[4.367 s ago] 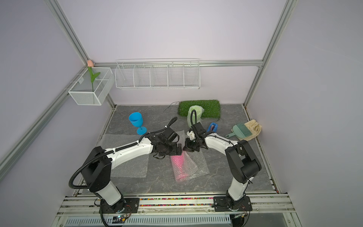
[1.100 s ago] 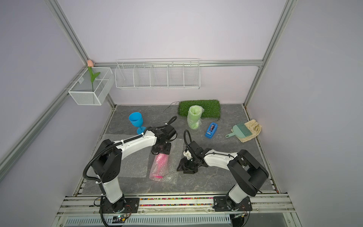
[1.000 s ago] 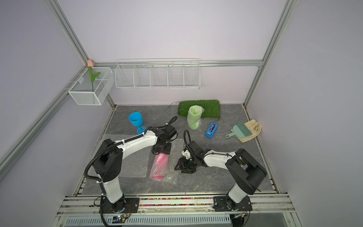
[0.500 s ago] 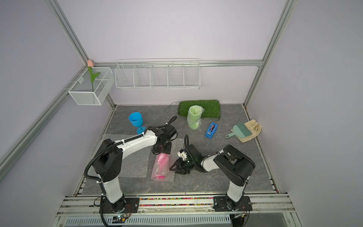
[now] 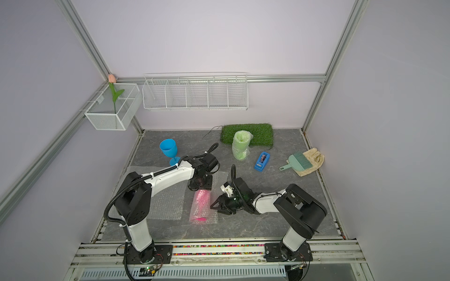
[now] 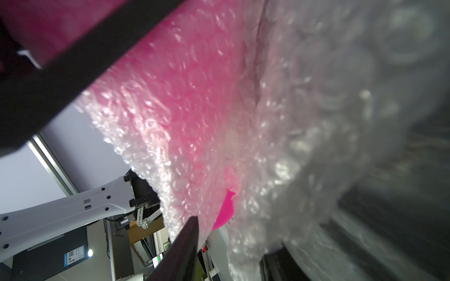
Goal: Wrap wine glasses in bubble wrap
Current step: Adjust the bubble wrap at the center of the board.
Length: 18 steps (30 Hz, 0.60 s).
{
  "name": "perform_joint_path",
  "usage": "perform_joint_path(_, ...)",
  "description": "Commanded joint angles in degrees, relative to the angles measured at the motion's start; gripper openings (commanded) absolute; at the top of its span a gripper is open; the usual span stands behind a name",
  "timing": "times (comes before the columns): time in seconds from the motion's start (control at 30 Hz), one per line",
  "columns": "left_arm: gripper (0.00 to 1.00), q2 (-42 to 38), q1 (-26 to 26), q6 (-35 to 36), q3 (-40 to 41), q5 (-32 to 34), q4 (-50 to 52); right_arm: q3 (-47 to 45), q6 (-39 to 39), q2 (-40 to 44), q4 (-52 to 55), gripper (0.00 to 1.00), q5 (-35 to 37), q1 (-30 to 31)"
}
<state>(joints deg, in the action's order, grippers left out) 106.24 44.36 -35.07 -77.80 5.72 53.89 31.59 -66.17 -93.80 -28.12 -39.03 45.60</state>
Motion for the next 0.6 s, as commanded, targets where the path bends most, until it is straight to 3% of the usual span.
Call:
perform_joint_path(0.0, 0.57, 1.63, 0.20, -1.44, 1.79, -3.43, -1.42, -0.66, -0.32, 2.14, -3.24, 0.38, -0.84, 0.45)
perform_joint_path(0.2, 0.57, 1.63, 0.20, -1.49, 1.85, -3.31, -1.42, 0.07, 1.71, 3.52, 1.95, 0.21, 0.27, 0.58)
perform_joint_path(0.4, 0.56, 1.60, 0.11, -1.69, 1.86, -3.41, -1.59, 3.72, 7.29, 5.20, 16.40, 0.27, 3.44, 1.11)
perform_joint_path(0.57, 0.56, 1.62, 0.03, -1.84, 1.92, -3.50, -1.69, 5.74, 9.80, 7.89, 23.23, 0.07, 6.13, 1.50)
